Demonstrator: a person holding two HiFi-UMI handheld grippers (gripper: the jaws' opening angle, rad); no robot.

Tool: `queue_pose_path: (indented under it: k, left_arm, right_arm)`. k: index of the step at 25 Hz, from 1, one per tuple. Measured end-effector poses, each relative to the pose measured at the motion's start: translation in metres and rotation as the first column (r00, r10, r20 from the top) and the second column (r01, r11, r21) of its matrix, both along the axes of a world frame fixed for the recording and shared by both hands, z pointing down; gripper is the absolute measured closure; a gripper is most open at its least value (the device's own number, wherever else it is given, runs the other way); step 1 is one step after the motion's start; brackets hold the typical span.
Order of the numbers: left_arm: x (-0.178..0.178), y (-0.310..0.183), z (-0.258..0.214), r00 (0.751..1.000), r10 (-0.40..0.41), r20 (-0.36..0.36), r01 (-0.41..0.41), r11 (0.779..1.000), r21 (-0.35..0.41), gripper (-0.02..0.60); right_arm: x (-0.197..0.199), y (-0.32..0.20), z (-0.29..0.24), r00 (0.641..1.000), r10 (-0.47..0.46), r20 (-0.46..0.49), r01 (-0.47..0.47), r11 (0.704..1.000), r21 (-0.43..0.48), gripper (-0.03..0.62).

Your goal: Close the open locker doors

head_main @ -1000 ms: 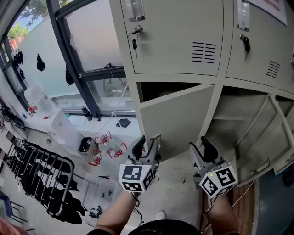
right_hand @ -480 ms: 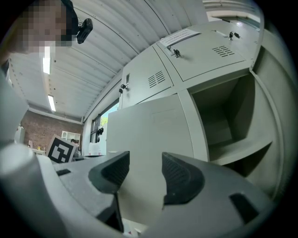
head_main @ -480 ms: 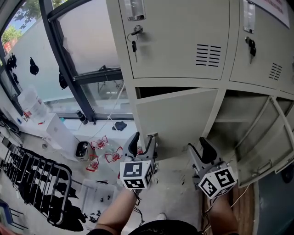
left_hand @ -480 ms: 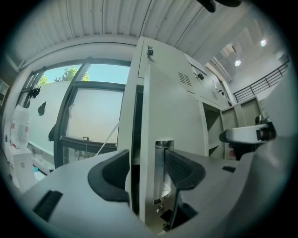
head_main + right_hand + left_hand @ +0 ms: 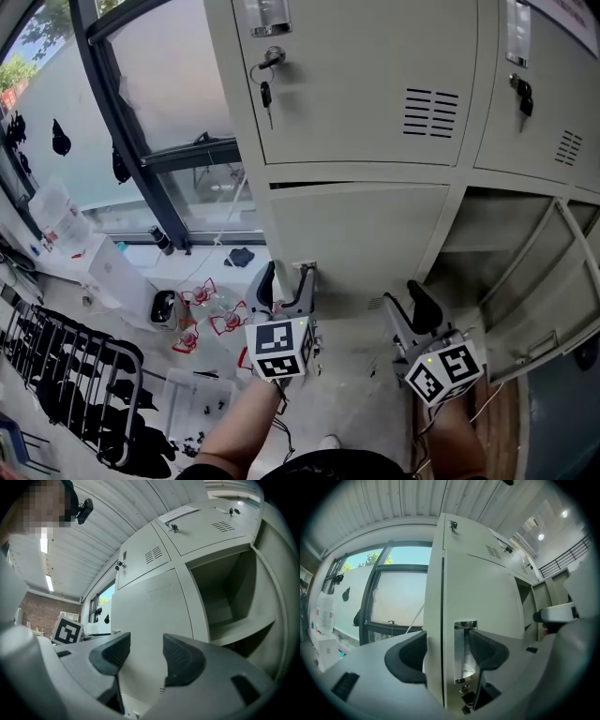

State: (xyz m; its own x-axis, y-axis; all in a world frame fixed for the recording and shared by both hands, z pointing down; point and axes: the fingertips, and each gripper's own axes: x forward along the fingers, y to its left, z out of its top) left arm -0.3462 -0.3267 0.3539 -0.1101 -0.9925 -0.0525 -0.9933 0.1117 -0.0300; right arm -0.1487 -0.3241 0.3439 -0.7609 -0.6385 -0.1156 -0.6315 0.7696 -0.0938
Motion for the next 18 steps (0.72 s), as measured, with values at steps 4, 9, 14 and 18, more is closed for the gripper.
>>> queue_pose_path:
  k: [4, 9, 14, 18]
  left_arm:
    - [-0.003, -0.005, -0.002, 0.998, -0.05, 0.048, 0.05, 0.999, 0.007, 0.298]
    - [-0.004, -0.011, -0.002, 0.995, -0.084, 0.055, 0.084, 0.996, 0.011, 0.295]
    - [-0.005, -0.014, 0.001, 0.983, -0.154, 0.103, 0.156, 0.988, -0.01, 0.287]
    - [-0.006, -0.015, 0.001, 0.974, -0.195, 0.114, 0.196, 0.981, -0.002, 0.293]
  right_arm:
    - [-0.002, -0.003, 0.002, 1.0, 0.002, -0.002, -0.002, 1.0, -0.008, 0.39]
    - [-0.003, -0.006, 0.003, 1.0, 0.005, 0.001, -0.005, 1.0, -0.011, 0.39]
    - [-0.002, -0.008, 0.004, 1.0, 0.01, 0.003, -0.01, 1.0, -0.017, 0.39]
    - [-0.005, -0.005, 0.005, 1.0, 0.001, 0.0, -0.001, 1.0, -0.016, 0.389]
